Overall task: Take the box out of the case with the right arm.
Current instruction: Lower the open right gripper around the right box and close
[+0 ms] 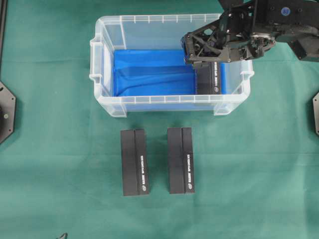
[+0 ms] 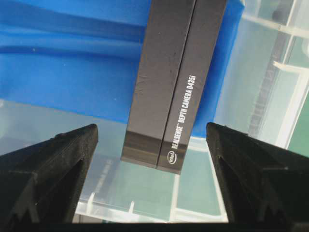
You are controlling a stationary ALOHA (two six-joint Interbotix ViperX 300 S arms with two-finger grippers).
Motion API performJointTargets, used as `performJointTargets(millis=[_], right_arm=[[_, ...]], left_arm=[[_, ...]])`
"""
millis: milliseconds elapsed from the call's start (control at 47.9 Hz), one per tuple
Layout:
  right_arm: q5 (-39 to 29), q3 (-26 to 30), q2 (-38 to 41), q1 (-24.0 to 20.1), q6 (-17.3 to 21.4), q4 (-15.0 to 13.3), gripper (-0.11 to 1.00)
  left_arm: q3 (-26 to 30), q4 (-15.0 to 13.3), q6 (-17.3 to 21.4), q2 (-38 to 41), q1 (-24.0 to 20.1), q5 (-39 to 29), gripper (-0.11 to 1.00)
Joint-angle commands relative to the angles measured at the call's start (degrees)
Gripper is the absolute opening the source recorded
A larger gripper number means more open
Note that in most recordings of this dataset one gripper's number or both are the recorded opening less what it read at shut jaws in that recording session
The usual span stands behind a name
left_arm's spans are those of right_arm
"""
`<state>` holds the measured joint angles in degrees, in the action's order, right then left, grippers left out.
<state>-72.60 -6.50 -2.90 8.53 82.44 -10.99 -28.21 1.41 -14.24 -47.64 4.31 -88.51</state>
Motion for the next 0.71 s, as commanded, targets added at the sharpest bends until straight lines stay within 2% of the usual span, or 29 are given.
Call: performJointTargets(millis=[0, 689], right_arm=[[0.18, 0.88, -0.70, -0.09, 0.09, -0.09, 0.90], [0.18, 0.97, -0.26, -0.09, 0.09, -0.09, 0.90]], left_arm=[[0.53, 0.18, 0.09, 0.35, -0.26, 0.18, 0.00], [0.53, 0.18, 0.09, 0.26, -0.26, 0.18, 0.00]])
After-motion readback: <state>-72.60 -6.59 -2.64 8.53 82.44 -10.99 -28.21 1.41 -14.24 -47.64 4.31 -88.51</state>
